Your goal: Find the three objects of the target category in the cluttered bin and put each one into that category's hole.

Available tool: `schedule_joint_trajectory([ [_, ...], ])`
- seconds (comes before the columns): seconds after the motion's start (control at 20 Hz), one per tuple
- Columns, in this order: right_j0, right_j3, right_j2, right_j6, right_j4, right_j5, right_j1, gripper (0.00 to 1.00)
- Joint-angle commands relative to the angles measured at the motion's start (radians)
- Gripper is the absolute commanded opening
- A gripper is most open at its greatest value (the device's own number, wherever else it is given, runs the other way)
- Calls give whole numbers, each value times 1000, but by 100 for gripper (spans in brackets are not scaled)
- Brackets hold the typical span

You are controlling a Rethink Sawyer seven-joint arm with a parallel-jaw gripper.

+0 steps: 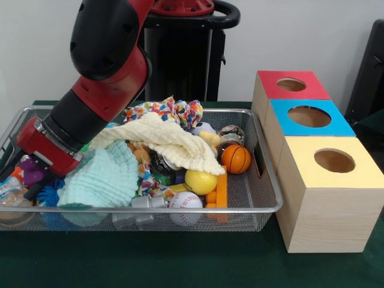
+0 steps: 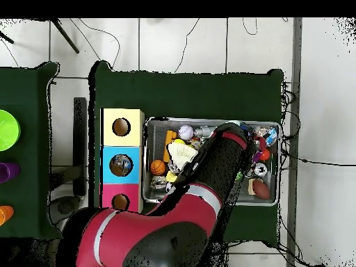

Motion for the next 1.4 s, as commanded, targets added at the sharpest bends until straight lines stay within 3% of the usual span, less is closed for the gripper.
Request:
schedule_joint_trajectory([
  [0.05,-82,-61,189,-209,-2,-67,55,100],
  [0.5,-58,-98,143,-142,-29,-76,80,100],
  [1.25,-101,-124,184,-217,-27,-95,71,100],
  [1.4,-92,-127,168,-189,-37,-103,78,100],
])
